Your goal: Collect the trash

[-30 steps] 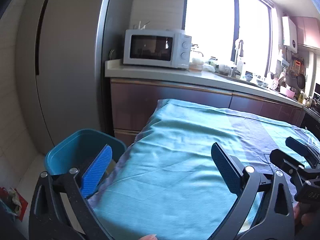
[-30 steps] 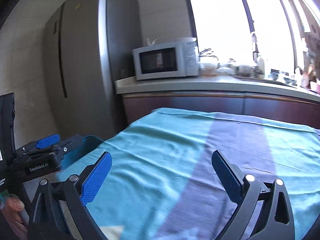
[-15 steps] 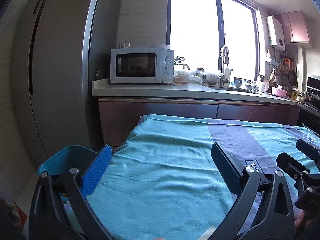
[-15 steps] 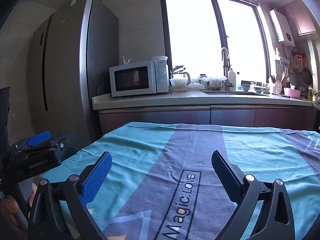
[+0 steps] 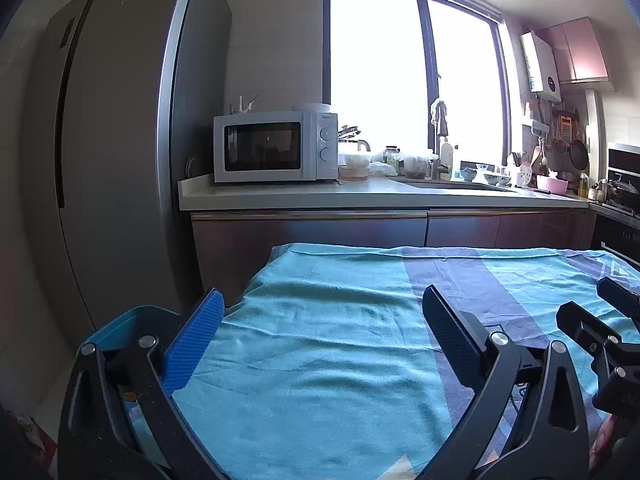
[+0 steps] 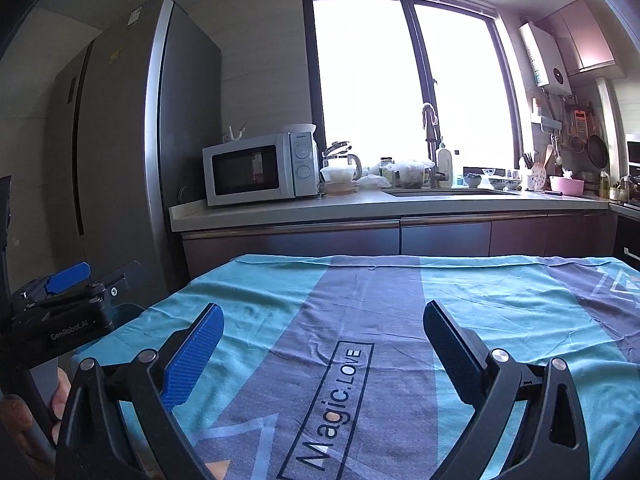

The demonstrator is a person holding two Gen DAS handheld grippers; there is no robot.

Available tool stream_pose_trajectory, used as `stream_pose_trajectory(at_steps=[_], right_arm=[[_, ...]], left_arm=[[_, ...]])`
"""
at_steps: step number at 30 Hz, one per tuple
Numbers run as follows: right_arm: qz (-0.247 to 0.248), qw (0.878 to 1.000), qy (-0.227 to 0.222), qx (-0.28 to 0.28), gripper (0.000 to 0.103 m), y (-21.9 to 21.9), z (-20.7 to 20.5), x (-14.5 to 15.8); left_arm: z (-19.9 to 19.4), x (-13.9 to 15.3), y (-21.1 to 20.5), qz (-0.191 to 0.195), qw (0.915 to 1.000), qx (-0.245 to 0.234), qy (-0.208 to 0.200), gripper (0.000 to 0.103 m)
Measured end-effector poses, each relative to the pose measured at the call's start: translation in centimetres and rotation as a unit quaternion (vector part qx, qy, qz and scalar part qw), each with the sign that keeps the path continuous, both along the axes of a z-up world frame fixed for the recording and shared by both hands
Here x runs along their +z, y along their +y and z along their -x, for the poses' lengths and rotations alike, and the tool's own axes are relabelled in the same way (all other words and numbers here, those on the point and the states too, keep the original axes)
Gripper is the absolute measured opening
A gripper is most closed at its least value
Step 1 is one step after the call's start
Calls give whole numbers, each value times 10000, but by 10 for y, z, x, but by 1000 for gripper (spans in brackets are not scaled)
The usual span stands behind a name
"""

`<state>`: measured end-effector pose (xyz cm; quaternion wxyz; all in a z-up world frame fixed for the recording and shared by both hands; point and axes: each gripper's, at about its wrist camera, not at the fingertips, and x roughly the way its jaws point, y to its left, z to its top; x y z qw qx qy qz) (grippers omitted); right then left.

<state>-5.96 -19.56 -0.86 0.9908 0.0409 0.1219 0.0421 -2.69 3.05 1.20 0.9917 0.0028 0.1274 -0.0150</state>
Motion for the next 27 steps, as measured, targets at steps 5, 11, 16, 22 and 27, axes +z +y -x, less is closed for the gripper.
stream_pose_trajectory(at_steps=[5, 11, 16, 22, 27], right_arm=[[0, 10000, -21, -63, 97, -3, 1, 0], [-13, 10000, -26, -88, 97, -6, 2, 1], [-27, 9999, -8, -113, 97, -7, 2, -1], [-25, 9999, -14, -131, 97, -8, 3, -1], [-19, 9999, -4, -136, 97, -8, 2, -2]], left_arm=[[2, 2, -2, -50, 10000, 39, -66, 98], [4, 3, -4, -60, 9999, 44, -118, 98], [6, 3, -4, -75, 9999, 32, -130, 98], [6, 3, -5, -84, 9999, 31, -143, 98], [6, 3, -4, -99, 9999, 22, -137, 98]])
